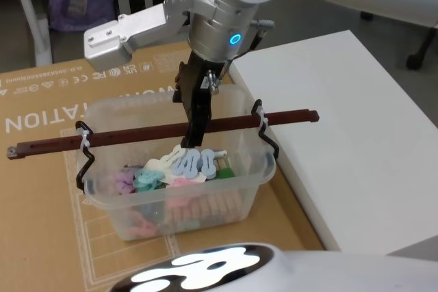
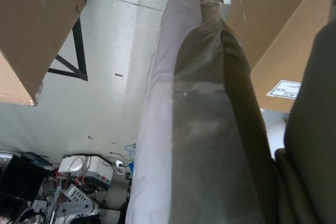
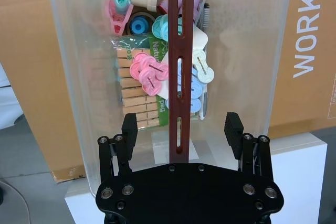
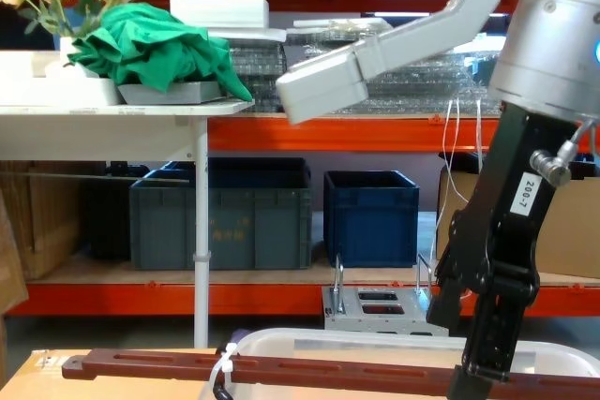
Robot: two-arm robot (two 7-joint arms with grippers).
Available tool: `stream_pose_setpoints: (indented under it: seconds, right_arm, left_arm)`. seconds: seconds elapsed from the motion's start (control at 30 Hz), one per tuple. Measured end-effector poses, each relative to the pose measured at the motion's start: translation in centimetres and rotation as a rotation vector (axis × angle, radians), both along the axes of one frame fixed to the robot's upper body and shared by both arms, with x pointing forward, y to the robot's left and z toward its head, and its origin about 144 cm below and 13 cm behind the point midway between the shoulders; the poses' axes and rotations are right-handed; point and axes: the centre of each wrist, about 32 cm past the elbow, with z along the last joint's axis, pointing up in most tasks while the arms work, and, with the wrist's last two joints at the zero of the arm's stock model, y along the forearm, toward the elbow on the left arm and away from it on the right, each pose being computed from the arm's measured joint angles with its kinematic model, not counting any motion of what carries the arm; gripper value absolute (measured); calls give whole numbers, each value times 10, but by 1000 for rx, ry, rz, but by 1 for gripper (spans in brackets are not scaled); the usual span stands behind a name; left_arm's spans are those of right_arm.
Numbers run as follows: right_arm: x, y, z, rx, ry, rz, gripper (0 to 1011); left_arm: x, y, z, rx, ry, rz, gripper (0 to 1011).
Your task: Use one hand to grasp the basket and place it at the designated location.
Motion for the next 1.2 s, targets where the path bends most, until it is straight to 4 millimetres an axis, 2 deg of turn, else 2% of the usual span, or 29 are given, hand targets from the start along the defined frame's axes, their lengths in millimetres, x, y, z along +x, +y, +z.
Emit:
stream_pose_setpoints:
  seconds: [0.8, 1.2]
  right_arm:
    - [8, 17, -21, -56, 14, 7, 1000]
    - [9, 18, -26, -74, 14, 2, 1000]
  left_arm:
    - [0, 0, 0, 0, 0, 0, 0]
    - [0, 0, 0, 0, 0, 0, 0]
